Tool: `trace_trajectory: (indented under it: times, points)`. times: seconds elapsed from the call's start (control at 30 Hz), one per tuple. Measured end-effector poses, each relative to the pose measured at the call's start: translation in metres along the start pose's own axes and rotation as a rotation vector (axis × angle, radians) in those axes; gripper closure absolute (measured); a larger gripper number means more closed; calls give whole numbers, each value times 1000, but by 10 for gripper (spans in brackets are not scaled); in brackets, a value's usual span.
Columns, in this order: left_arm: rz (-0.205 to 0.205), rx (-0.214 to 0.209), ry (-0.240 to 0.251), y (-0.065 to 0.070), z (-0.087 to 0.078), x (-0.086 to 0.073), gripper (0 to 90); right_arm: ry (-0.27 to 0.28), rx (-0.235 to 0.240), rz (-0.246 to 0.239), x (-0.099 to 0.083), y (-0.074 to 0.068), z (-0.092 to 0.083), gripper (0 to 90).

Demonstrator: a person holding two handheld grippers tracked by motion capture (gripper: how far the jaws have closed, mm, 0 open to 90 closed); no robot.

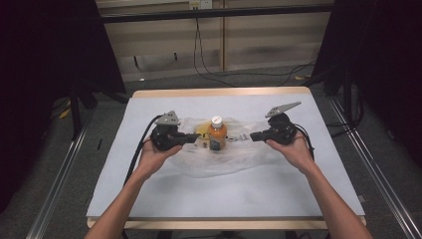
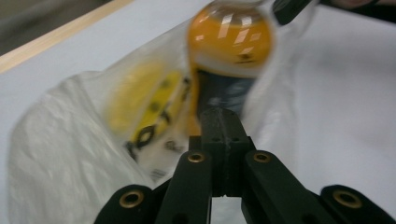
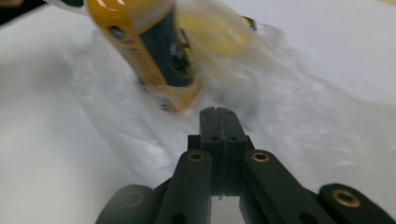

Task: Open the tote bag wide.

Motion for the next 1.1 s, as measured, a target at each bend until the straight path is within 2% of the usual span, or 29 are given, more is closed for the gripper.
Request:
trace_trajectory:
  times: [0.07, 0.13, 0.17, 0.2, 0.23, 0.27, 0.3, 0.33, 0.37, 0.43, 0.5, 0.53, 0.6, 0.63, 0.67, 0.7, 0.73, 0.77, 0.93, 0.97, 1.07, 1.1]
  points:
    - [20, 34, -101, -10, 16, -6, 900, -43, -29, -4, 2, 9, 5, 900]
    - [25, 1, -179, -15, 32, -14, 900, -94, -65, -14, -1, 18, 14, 900]
    - [53, 1, -236, -18, 37, -18, 900, -125, -70, -18, -4, 21, 19, 900]
    - [50, -4, -245, -19, 43, -21, 900, -154, -82, -27, -7, 24, 24, 900]
    - [13, -14, -237, -17, 48, -23, 900, -182, -95, -30, -9, 26, 28, 900]
    - [47, -20, -277, -19, 50, -27, 900, -203, -91, -39, -11, 26, 32, 900]
    - [53, -16, -299, -18, 54, -30, 900, -224, -84, -45, -13, 25, 36, 900]
    - [45, -15, -300, -17, 57, -32, 900, -236, -78, -55, -15, 24, 39, 900]
    - [59, -15, -316, -17, 58, -34, 900, -250, -78, -59, -16, 22, 43, 900]
    - [64, -14, -349, -16, 61, -39, 900, -282, -79, -66, -19, 20, 49, 900]
    - [73, -14, -395, -18, 62, -46, 900, -328, -103, -87, -24, 21, 55, 900]
    - [84, -18, -389, -19, 61, -46, 900, -358, -118, -102, -28, 22, 57, 900]
    - [85, 3, -409, -21, 58, -48, 900, -363, -115, -100, -28, 24, 56, 900]
    - [110, 5, -432, -23, 55, -49, 900, -370, -117, -102, -29, 26, 54, 900]
    - [111, 9, -438, -24, 54, -51, 900, -374, -116, -105, -29, 27, 53, 900]
    - [112, 15, -452, -25, 51, -52, 900, -386, -119, -125, -30, 29, 52, 900]
    - [122, 18, -465, -27, 49, -53, 900, -394, -128, -128, -30, 30, 50, 900]
    - [100, 22, -464, -27, 48, -55, 900, -403, -138, -126, -31, 29, 49, 900]
    - [130, 46, -528, -29, 39, -60, 900, -489, -193, -182, -32, 30, 43, 900]
    - [118, 39, -527, -27, 38, -61, 900, -501, -202, -196, -32, 32, 43, 900]
    - [112, 30, -527, -26, 32, -65, 900, -513, -218, -180, -34, 35, 38, 900]
    - [117, 23, -528, -25, 30, -66, 900, -505, -205, -168, -35, 38, 36, 900]
Point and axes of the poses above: each handheld gripper's, and its own axes: z roughly forward along the jaws, x roughly out of its top, y roughly to its right, the point moved 5 cm from there along z, roughly forward along the jaws, and after that the axes turned 10 degrees about z, right-handed, at the moved point
